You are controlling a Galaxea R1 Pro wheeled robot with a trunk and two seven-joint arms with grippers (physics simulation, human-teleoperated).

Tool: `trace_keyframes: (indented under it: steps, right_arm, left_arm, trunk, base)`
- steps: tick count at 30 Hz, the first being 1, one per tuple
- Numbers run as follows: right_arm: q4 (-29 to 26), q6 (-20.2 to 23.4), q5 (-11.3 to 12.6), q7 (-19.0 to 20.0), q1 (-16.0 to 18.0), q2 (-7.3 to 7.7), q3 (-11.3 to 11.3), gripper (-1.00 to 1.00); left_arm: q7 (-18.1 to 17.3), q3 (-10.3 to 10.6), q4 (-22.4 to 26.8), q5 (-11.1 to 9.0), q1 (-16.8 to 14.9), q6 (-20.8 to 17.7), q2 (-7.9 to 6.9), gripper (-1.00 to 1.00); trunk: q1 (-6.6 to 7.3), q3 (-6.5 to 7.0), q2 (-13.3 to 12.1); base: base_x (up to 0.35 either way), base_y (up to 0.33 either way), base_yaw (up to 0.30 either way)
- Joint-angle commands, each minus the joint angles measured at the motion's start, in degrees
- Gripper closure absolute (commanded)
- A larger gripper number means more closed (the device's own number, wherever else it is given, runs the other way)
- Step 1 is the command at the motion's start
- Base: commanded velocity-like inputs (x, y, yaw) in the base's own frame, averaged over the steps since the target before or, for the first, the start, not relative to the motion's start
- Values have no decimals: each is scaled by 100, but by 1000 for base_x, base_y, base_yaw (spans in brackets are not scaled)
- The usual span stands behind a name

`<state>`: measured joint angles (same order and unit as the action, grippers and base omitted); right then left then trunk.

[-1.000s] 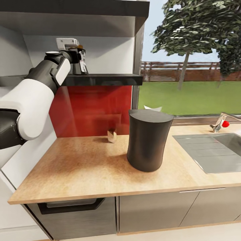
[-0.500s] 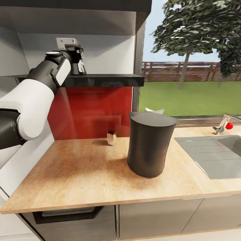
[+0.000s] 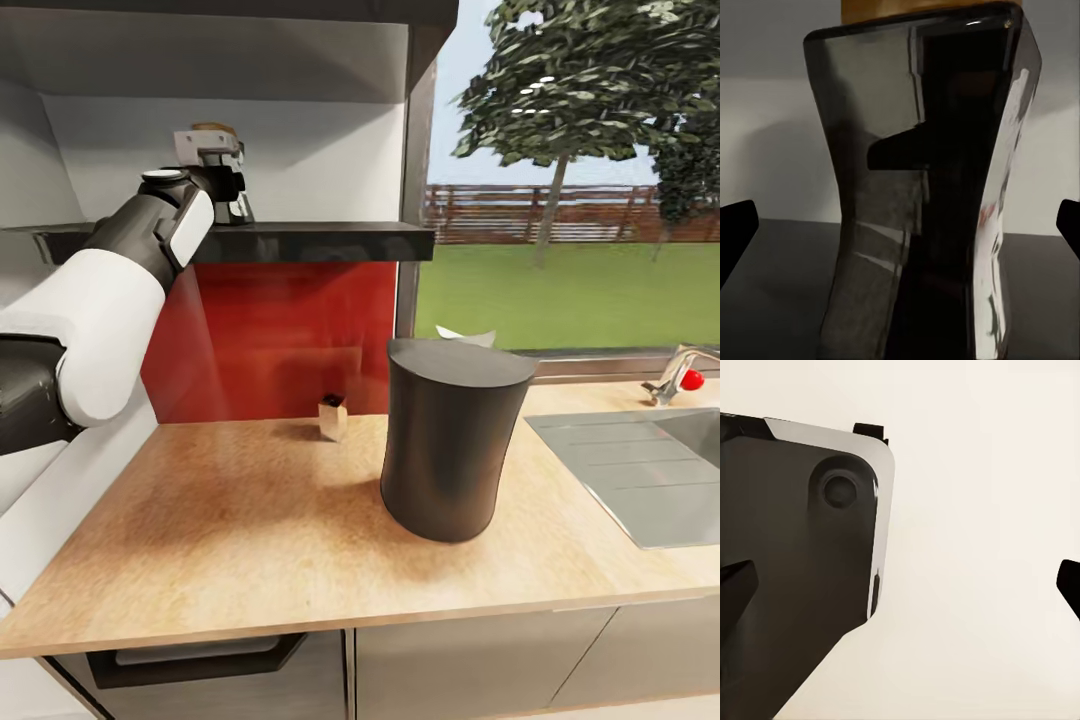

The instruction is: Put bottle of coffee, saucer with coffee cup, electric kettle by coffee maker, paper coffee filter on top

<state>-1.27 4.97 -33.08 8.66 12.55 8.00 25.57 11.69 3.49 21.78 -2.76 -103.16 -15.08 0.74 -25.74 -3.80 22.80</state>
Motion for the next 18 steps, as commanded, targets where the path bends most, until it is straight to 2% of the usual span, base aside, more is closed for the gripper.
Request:
trace_keyframes:
  steps: [1, 9, 18]
  right_arm:
    - [-13, 30, -49, 31, 2, 0, 50, -100]
    - [-13, 30, -49, 31, 1, 0, 53, -100]
    - [-13, 30, -50, 31, 1, 0, 52, -100]
  left_arm:
    - [36, 37, 15, -34, -1, -31, -3, -100]
    - [36, 37, 45, -41, 76, -30, -3, -100]
    - [40, 37, 71, -41, 144, 10, -3, -100]
  trunk:
    - [-4, -13, 12]
    - [-4, -13, 12]
    - [-4, -13, 12]
  base:
    - [60, 0, 0]
    - [17, 0, 0]
    - [122, 0, 0]
